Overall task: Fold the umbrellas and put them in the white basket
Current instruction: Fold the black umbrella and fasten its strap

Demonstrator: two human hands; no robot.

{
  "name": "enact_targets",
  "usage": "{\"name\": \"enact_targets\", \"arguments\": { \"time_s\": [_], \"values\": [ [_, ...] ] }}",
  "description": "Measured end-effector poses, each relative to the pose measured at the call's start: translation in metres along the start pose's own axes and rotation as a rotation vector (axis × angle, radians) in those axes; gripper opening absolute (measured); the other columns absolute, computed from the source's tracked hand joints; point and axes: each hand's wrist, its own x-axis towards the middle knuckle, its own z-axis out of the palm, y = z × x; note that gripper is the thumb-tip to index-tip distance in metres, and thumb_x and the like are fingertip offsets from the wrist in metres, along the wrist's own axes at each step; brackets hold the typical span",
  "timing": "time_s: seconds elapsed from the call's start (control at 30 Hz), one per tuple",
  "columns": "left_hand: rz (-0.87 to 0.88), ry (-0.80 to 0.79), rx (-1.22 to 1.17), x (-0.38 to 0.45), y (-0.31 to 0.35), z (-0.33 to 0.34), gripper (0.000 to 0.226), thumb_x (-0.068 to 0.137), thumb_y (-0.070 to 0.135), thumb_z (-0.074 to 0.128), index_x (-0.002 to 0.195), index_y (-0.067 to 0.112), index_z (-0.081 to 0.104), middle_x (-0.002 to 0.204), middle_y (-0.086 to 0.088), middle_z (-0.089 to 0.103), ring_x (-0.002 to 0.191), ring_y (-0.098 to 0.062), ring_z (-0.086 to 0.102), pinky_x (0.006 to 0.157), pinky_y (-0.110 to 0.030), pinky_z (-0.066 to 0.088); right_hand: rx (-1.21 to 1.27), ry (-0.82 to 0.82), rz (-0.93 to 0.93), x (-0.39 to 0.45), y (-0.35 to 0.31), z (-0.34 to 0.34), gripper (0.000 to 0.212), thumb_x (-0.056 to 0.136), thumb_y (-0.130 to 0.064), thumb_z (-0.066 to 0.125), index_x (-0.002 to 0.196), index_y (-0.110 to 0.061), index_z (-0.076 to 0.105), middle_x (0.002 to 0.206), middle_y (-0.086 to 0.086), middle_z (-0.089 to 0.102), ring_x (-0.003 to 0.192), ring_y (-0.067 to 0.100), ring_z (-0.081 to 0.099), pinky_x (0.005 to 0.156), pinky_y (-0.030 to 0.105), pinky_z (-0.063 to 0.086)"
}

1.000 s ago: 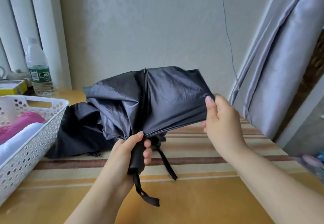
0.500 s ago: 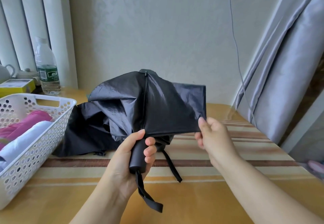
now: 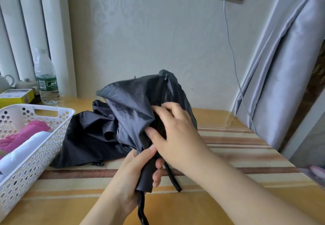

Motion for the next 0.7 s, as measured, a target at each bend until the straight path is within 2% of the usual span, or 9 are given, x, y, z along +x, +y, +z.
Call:
{"name": "enact_targets", "arguments": {
  "time_s": [0.07, 0.17, 0.2, 0.23, 0.3, 0.37, 0.5, 0.6, 0.7],
  "values": [
    [0.009, 0.019, 0.04, 0.0, 0.0, 0.002, 0.016, 0.079, 0.018, 0.071, 0.072, 0.007, 0.061, 0.059, -0.01, 0.044, 0.038, -0.014, 0.035, 0.034, -0.022, 0.033, 0.047, -0.051, 0.102, 0.0, 0.0, 0.007, 0.055, 0.096, -0.04, 0.048, 0.148, -0.038, 0.03, 0.155, -0.014, 0.01, 0.141, 0.014, 0.018, 0.107, 0.02, 0.022],
    [0.005, 0.069, 0.061, 0.0, 0.0, -0.002, 0.025, 0.075, 0.021, 0.067, 0.086, 0.006, 0.05, 0.06, -0.011, 0.045, 0.04, -0.016, 0.036, 0.035, -0.024, 0.034, 0.133, -0.249, 0.106, -0.001, 0.004, 0.005, 0.059, 0.097, -0.047, 0.045, 0.148, -0.051, 0.016, 0.157, -0.025, -0.011, 0.146, 0.012, 0.006, 0.115, 0.032, 0.021],
    [0.004, 0.074, 0.061, 0.001, 0.0, -0.004, 0.03, 0.074, 0.018, 0.072, 0.09, 0.006, 0.049, 0.06, -0.011, 0.045, 0.04, -0.017, 0.036, 0.035, -0.024, 0.034, 0.124, -0.263, 0.082, -0.001, 0.005, 0.002, 0.058, 0.096, -0.051, 0.044, 0.147, -0.052, 0.017, 0.157, -0.023, -0.005, 0.145, 0.011, 0.008, 0.116, 0.034, 0.02],
    [0.004, 0.067, 0.061, 0.001, 0.0, -0.006, 0.032, 0.074, 0.018, 0.073, 0.092, 0.007, 0.049, 0.06, -0.011, 0.045, 0.04, -0.017, 0.036, 0.036, -0.024, 0.034, 0.121, -0.187, 0.051, 0.001, 0.009, -0.002, 0.056, 0.095, -0.052, 0.043, 0.147, -0.048, 0.023, 0.156, -0.017, 0.01, 0.142, 0.012, 0.017, 0.116, 0.033, 0.023],
    [-0.002, 0.035, 0.067, 0.0, 0.0, -0.008, 0.035, 0.073, 0.024, 0.069, 0.094, 0.009, 0.046, 0.061, -0.011, 0.045, 0.041, -0.017, 0.036, 0.037, -0.025, 0.034, 0.186, 0.15, 0.083, 0.011, 0.021, -0.018, 0.051, 0.094, -0.046, 0.049, 0.142, -0.032, 0.041, 0.13, -0.005, 0.039, 0.123, 0.014, 0.041, 0.107, 0.029, 0.033],
    [0.0, -0.022, 0.085, 0.0, -0.001, -0.011, 0.041, 0.069, 0.028, 0.073, 0.091, 0.009, 0.045, 0.061, -0.012, 0.045, 0.04, -0.018, 0.036, 0.038, -0.024, 0.035, 0.232, 0.345, 0.21, 0.03, 0.036, -0.038, 0.038, 0.096, -0.036, 0.053, 0.13, -0.02, 0.049, 0.115, -0.005, 0.046, 0.106, 0.012, 0.049, 0.095, 0.026, 0.04],
    [-0.007, -0.127, 0.133, 0.0, -0.005, -0.013, 0.042, 0.058, 0.035, 0.085, 0.073, 0.006, 0.058, 0.058, -0.014, 0.044, 0.039, -0.019, 0.036, 0.038, -0.025, 0.037, 0.276, 0.127, 0.395, 0.064, 0.054, -0.065, 0.026, 0.097, -0.039, 0.052, 0.109, -0.018, 0.062, 0.103, -0.006, 0.063, 0.095, 0.01, 0.058, 0.078, 0.023, 0.04],
    [-0.009, -0.154, 0.167, 0.0, -0.005, -0.011, 0.04, 0.056, 0.038, 0.087, 0.066, 0.009, 0.062, 0.055, -0.013, 0.044, 0.038, -0.018, 0.037, 0.038, -0.024, 0.036, 0.411, 0.156, 0.407, 0.072, 0.055, -0.069, 0.017, 0.091, -0.037, 0.064, 0.084, -0.022, 0.061, 0.079, -0.009, 0.06, 0.075, 0.007, 0.056, 0.065, 0.02, 0.041],
    [-0.012, -0.105, 0.221, 0.001, -0.005, -0.011, 0.047, 0.062, 0.035, 0.076, 0.076, 0.0, 0.048, 0.051, -0.012, 0.044, 0.037, -0.019, 0.037, 0.039, -0.023, 0.037, 0.449, 0.184, 0.4, 0.075, 0.057, -0.068, 0.018, 0.084, -0.034, 0.073, 0.076, -0.025, 0.059, 0.077, -0.006, 0.061, 0.072, 0.009, 0.057, 0.062, 0.021, 0.041]
  ]
}}
